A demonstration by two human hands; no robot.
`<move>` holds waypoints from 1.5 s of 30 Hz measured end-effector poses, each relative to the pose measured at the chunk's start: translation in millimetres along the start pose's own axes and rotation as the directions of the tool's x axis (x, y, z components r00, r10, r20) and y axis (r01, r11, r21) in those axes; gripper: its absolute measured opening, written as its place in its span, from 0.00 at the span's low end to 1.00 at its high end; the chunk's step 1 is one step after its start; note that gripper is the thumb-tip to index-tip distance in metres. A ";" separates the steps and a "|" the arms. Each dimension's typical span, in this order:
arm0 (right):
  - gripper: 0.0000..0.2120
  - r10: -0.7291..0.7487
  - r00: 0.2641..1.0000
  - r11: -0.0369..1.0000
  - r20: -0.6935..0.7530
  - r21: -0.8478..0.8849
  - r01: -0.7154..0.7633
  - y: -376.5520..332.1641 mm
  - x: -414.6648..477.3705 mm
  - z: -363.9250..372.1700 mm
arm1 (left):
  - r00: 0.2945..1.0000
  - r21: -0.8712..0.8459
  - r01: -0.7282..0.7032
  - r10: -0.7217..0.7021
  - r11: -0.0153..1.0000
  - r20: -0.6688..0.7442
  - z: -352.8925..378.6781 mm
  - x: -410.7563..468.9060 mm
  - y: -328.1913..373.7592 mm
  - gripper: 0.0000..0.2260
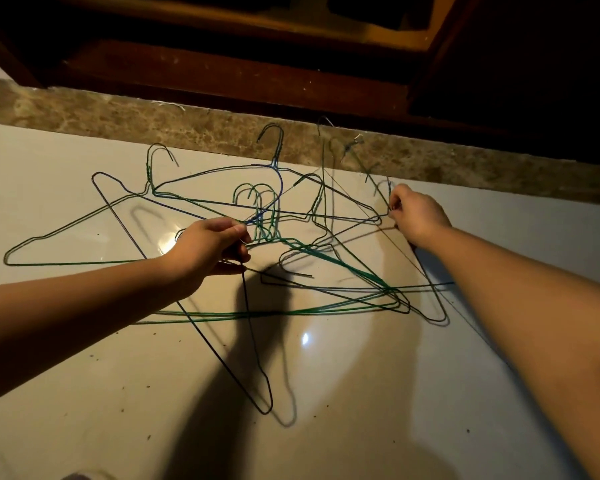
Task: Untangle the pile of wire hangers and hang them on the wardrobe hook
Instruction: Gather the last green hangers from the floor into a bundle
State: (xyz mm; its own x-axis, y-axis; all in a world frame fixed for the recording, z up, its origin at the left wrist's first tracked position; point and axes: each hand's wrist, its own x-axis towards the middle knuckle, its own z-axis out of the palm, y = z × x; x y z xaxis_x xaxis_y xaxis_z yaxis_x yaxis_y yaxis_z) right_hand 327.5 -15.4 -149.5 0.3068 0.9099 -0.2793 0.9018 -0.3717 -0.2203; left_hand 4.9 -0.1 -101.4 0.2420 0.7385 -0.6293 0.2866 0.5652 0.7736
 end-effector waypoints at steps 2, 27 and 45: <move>0.05 0.021 1.000 0.992 -0.022 0.121 -0.018 2.3 -2.4 -4.1 | 1.000 0.003 0.001 -0.001 1.000 -0.003 -0.9 -2.7 -0.3 0.12; 0.08 -0.009 0.995 0.864 0.101 0.502 -0.043 -18.3 -60.8 -134.1 | 0.991 -0.084 -0.131 0.134 0.988 0.027 7.1 -71.8 66.3 0.12; 0.11 0.186 0.981 0.329 -0.047 0.944 -0.017 -41.3 -156.8 -156.1 | 0.976 -0.135 -0.216 0.216 0.967 -0.014 42.7 -132.3 105.0 0.10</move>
State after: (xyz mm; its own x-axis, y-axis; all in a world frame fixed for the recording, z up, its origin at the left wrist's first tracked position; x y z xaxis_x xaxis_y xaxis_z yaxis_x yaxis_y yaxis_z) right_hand 289.6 -113.9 49.3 0.4834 0.8323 -0.2714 0.0037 -0.3119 -0.9501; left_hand 42.6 -54.2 59.9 0.2852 0.8484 -0.4459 0.0994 0.4365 0.8942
